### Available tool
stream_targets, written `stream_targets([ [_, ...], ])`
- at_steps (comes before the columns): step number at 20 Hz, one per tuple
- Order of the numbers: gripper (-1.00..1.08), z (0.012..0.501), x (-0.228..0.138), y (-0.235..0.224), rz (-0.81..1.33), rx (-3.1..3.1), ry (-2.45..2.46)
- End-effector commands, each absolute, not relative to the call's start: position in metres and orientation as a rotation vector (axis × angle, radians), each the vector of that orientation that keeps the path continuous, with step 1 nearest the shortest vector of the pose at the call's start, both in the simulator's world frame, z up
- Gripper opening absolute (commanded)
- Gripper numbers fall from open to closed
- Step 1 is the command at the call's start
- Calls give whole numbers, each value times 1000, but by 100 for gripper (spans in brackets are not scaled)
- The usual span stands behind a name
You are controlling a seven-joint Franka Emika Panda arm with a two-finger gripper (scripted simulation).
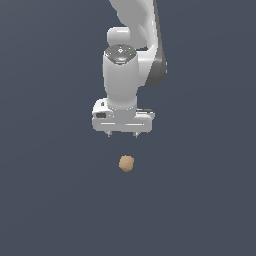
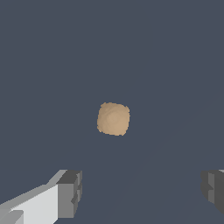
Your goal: Pick up the object and move it to a goal position.
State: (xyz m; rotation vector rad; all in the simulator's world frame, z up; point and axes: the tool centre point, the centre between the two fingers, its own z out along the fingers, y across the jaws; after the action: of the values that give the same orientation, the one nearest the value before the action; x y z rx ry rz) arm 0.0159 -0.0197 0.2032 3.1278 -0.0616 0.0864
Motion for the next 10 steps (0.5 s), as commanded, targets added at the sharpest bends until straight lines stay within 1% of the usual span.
stream_targets([
  [1, 100, 203, 16, -20, 86, 3128, -62],
  [4, 100, 205, 18, -14, 97, 3130, -43],
  [10, 100, 218, 26, 14, 151, 3138, 52],
])
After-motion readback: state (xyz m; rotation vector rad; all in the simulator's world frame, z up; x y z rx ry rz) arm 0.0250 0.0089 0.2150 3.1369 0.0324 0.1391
